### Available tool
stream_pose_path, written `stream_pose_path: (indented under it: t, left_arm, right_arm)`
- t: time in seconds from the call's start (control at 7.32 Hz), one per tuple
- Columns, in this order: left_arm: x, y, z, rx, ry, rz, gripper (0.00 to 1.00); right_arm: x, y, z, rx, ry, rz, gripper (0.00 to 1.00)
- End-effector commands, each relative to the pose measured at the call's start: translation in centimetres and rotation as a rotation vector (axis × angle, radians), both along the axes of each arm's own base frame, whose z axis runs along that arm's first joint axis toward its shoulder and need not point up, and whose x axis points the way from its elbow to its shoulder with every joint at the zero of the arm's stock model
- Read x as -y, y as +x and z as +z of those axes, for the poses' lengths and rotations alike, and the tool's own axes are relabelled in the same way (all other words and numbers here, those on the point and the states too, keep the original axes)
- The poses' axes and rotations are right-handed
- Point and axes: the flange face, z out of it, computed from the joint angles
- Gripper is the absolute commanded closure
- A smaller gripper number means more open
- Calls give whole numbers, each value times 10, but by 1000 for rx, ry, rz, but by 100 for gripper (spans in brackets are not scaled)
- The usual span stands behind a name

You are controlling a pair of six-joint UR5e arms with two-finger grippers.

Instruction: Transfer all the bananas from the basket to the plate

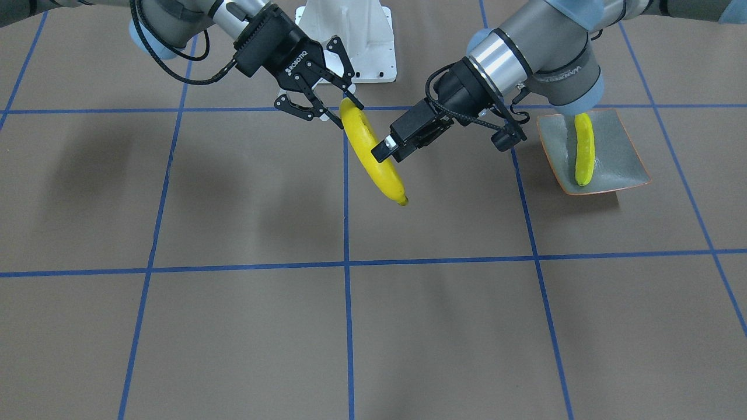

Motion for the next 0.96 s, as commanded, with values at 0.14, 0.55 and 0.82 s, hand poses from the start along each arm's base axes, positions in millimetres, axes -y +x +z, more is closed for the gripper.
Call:
stream_pose_path:
  t: [0.14, 0.55, 0.82]
  left_arm:
    - [-3, 3, -1, -7, 14, 6, 80]
    - [-5, 1, -2, -13, 26, 6, 100]
    - [-5, 1, -3, -16, 25, 8, 100]
  right_arm:
    - [-8, -2, -3, 10, 1, 3, 100]
    - [-7, -2, 1, 26, 3, 16, 17]
    - [-8, -2, 3, 40, -23, 28, 0]
